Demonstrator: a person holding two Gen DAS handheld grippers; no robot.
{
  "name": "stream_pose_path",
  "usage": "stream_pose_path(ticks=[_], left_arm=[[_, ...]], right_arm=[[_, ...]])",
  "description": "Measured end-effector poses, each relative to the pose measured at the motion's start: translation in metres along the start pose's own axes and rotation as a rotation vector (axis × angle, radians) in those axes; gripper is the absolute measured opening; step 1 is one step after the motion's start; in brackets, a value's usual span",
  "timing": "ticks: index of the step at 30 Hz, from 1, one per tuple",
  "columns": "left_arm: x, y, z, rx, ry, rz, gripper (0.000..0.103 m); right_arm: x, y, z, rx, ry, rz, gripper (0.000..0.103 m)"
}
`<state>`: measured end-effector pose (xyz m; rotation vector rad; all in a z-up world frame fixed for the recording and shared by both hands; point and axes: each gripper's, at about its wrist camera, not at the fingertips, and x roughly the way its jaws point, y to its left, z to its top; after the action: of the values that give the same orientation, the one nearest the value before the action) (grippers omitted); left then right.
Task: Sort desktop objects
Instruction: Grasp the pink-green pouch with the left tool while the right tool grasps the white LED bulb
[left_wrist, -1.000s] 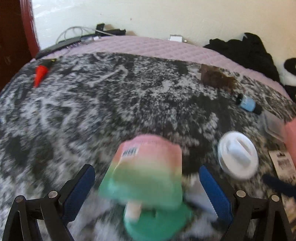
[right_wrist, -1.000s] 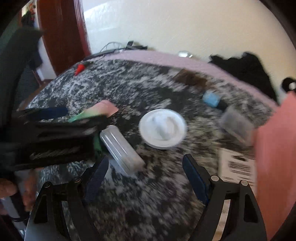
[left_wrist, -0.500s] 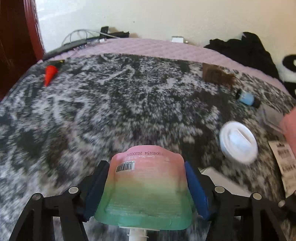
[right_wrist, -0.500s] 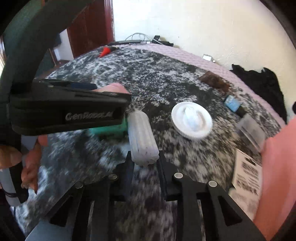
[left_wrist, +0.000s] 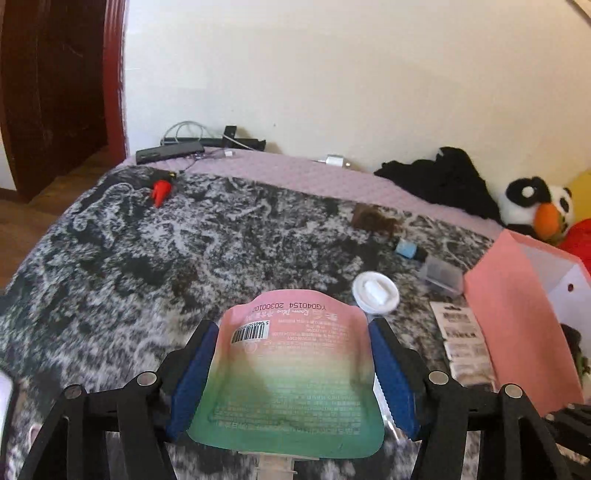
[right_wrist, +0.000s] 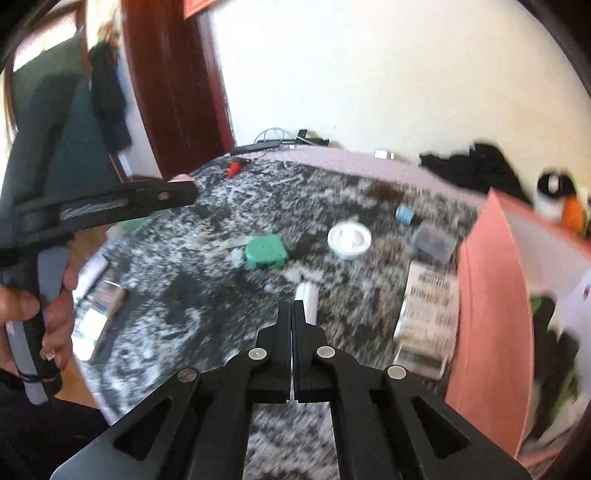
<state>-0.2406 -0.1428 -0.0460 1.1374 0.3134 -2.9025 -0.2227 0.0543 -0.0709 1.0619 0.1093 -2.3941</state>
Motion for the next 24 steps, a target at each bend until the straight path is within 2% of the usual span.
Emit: stream_pose_path(ticks=[2,3,4,5,13,18,19,20,24], left_arm=[[-0.002,-0.003,-0.009,0.002,0.008,-0.007,0.069],[-0.001,-0.005,-0.013,0.006,0.017,-0.004,0.069],[0.003,-0.005,-0.017,0.005,0.033,-0.002,0.069],[0.006,-0.006,-0.021,0.005,0.047,0.001,0.069],[0.028,0.004,-0.026,0.016,0.088,0.020,0.069],[0.041,0.020,-0.025,-0.010,0.116,0.030,0.069],[0.041,0.022,-0.025,-0.011,0.116,0.034,0.069],[0.040,0.025,-0.025,-0.014,0.114,0.038,0.069],[0.027,0.030,-0.023,-0.029,0.096,0.037,0.069]], right_arm=[[0.009,-0.014,-0.010,0.078,0.042,0.008,0.006],[0.016,-0.020,-0.015,0.112,0.061,-0.004,0.025],[0.025,-0.024,-0.017,0.122,0.078,-0.012,0.048],[0.036,-0.029,-0.018,0.130,0.095,-0.018,0.052],[0.110,-0.036,-0.002,0.229,0.149,0.039,0.052],[0.153,-0.028,-0.004,0.217,0.229,-0.026,0.052],[0.159,-0.026,-0.005,0.207,0.240,-0.044,0.038],[0.159,-0.024,-0.004,0.194,0.240,-0.060,0.030],[0.142,-0.030,-0.001,0.280,0.240,0.004,0.029]])
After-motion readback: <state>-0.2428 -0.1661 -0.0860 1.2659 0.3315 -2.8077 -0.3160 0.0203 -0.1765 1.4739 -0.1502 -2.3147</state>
